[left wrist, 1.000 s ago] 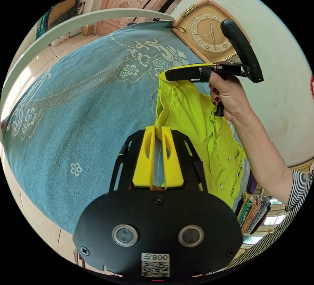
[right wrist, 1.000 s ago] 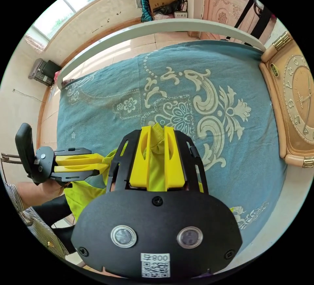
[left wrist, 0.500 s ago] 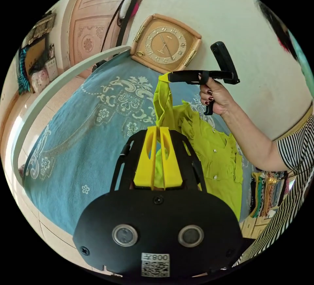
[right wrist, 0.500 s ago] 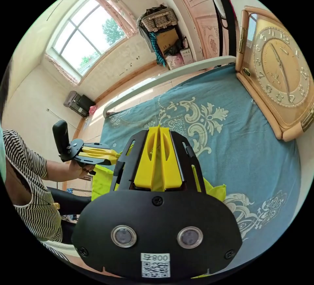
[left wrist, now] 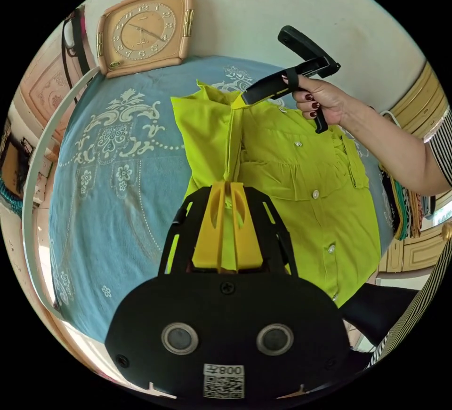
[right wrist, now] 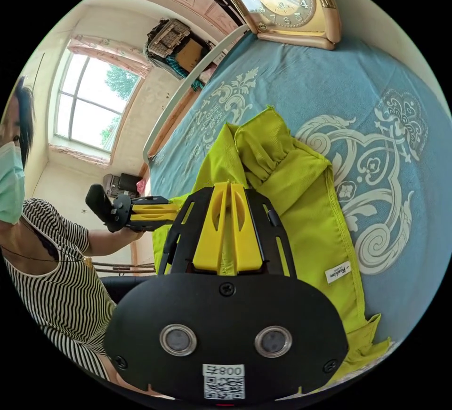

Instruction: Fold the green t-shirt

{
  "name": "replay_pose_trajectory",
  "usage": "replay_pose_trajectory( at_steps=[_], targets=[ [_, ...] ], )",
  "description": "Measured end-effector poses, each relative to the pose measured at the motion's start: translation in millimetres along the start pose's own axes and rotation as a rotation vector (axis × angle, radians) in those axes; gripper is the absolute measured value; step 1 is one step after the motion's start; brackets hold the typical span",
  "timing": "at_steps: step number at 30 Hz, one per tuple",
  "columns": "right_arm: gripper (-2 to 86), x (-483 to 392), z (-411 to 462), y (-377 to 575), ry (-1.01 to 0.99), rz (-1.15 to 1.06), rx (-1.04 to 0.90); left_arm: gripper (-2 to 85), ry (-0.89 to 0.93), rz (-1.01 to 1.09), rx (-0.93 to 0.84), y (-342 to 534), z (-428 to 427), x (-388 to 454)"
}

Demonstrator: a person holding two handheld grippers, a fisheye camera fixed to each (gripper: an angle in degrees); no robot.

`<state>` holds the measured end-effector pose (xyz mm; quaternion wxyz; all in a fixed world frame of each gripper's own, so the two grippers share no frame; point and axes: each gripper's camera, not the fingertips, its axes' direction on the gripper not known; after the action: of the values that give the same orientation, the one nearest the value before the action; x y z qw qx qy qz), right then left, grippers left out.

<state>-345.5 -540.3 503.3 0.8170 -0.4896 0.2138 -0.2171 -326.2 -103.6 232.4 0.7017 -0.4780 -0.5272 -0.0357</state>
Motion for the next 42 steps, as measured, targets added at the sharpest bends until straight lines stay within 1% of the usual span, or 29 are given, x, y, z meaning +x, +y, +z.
replay_pose_trajectory(
  at_steps=[4, 7, 10, 13, 18, 21, 24, 25, 26, 27, 28, 32, 36, 39, 42],
  targets=[
    [0.8, 4, -3, 8, 0.066, 0.032, -0.019, 2.7, 0.002, 0.020, -0.044, -1, 4, 7],
    [0.7, 4, -14, 13, 0.079, 0.054, 0.006, 3.3, 0.009, 0.018, -0.040, -2, -2, 10],
    [0.4, -4, -30, 14, 0.135, 0.074, 0.051, 3.6, 0.015, 0.015, -0.042, 0, -8, 14],
    [0.2, -28, -37, 4, 0.116, 0.009, 0.093, 3.6, 0.012, 0.016, -0.032, 1, -16, 19],
    [0.1, -70, -5, -37, 0.134, -0.134, 0.001, 3.0, 0.038, 0.018, 0.022, -2, -32, 24],
    [0.0, -80, 25, -61, 0.218, -0.168, -0.097, 2.3, 0.057, -0.040, 0.083, -7, -37, 14],
    [0.0, -75, 46, -73, 0.297, -0.161, -0.124, 1.4, 0.062, -0.105, 0.046, -15, -20, 1],
    [0.0, -69, 54, -77, 0.311, -0.151, -0.135, 1.0, 0.025, -0.126, 0.007, -18, -8, -3],
    [0.0, -62, 61, -80, 0.301, -0.135, -0.147, 0.8, -0.030, -0.150, -0.034, -20, 4, -8],
    [0.0, -59, 65, -82, 0.295, -0.129, -0.154, 0.6, -0.047, -0.163, -0.054, -21, 9, -10],
    [0.0, -55, 69, -84, 0.279, -0.124, -0.155, 0.5, -0.016, -0.170, -0.034, -22, 9, -15],
    [0.0, -52, 72, -92, 0.240, -0.118, -0.119, 0.3, -0.012, -0.233, -0.013, -24, 6, -30],
    [-0.1, -58, 67, -84, 0.259, -0.126, -0.094, 0.2, 0.009, -0.228, 0.025, -25, -4, -28],
    [0.0, -68, 53, -68, 0.280, -0.137, -0.046, 0.3, 0.067, -0.212, 0.075, -28, -12, -23],
    [0.0, -76, 51, -58, 0.278, -0.156, -0.039, 0.2, 0.066, -0.227, 0.038, -35, -1, -24]
  ],
)
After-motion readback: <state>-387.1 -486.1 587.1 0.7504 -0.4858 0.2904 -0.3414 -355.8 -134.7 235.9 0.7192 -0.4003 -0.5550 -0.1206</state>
